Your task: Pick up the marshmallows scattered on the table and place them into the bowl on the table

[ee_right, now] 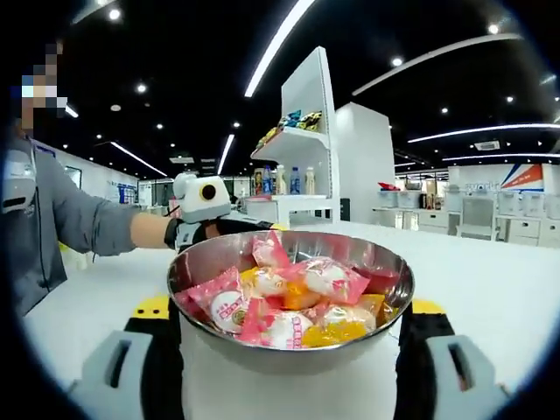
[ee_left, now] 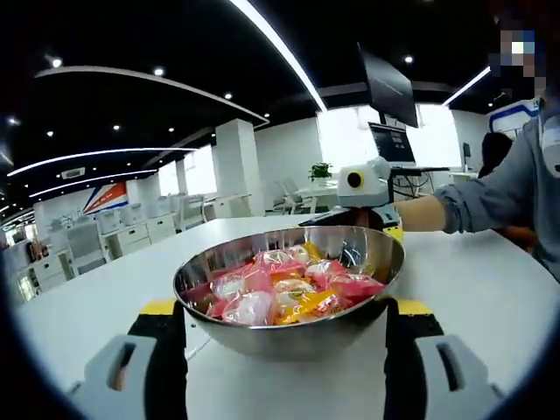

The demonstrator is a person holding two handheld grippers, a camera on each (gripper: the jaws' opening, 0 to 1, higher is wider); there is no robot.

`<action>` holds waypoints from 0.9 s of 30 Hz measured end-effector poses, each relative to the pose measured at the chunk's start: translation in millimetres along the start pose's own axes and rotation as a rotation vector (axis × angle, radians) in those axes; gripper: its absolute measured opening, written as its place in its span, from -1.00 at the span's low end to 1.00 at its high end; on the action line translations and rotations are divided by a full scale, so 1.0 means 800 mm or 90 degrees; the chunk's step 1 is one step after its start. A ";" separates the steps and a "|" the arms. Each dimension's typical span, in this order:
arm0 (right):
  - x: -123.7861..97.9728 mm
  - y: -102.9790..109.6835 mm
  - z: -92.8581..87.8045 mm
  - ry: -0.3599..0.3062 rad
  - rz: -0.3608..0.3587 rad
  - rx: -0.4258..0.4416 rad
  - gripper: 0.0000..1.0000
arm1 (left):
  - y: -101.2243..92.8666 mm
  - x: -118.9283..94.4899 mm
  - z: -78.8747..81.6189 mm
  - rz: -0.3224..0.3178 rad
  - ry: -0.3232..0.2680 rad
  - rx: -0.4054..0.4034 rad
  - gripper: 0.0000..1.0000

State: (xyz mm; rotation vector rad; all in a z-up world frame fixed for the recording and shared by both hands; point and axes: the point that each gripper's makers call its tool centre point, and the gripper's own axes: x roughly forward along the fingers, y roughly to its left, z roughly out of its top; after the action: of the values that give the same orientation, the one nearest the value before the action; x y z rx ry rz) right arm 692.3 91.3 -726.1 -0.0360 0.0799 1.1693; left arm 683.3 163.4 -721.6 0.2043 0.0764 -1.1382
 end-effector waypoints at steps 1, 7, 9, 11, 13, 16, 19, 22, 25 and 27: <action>0.000 0.000 -0.002 0.004 0.000 0.000 0.94 | -0.001 0.000 -0.004 0.000 0.001 -0.001 0.87; 0.001 0.006 -0.006 0.006 -0.002 -0.023 0.94 | -0.002 -0.009 -0.011 -0.001 -0.048 0.006 0.87; 0.003 0.006 -0.005 0.001 -0.003 -0.031 0.95 | -0.002 -0.012 -0.011 0.002 -0.060 0.003 0.88; 0.003 0.006 -0.006 -0.005 -0.002 -0.027 0.95 | -0.006 -0.010 -0.007 0.005 -0.068 -0.001 0.89; 0.004 0.005 -0.005 -0.008 -0.003 -0.025 0.95 | -0.006 -0.008 -0.006 0.008 -0.069 -0.001 0.90; 0.003 0.006 -0.007 -0.009 -0.004 -0.012 0.94 | -0.011 -0.010 -0.012 0.005 -0.057 -0.031 0.88; -0.006 -0.003 -0.041 0.082 -0.031 0.007 0.94 | -0.010 -0.016 -0.027 0.017 -0.028 -0.048 0.80; -0.028 0.001 -0.051 0.087 -0.042 0.013 0.94 | -0.008 -0.033 -0.024 0.036 -0.037 -0.051 0.81; -0.052 0.001 -0.035 0.047 -0.085 0.023 0.94 | -0.005 -0.054 -0.012 0.078 -0.058 -0.092 0.90; -0.069 0.006 -0.030 0.055 -0.112 0.018 0.94 | -0.007 -0.070 -0.012 0.109 -0.031 -0.084 0.90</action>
State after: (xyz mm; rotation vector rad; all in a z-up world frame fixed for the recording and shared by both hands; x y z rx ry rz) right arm 664.9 40.8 -745.3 -0.0670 0.1661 0.9908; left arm 655.0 213.3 -722.3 0.0641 0.0882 -0.9629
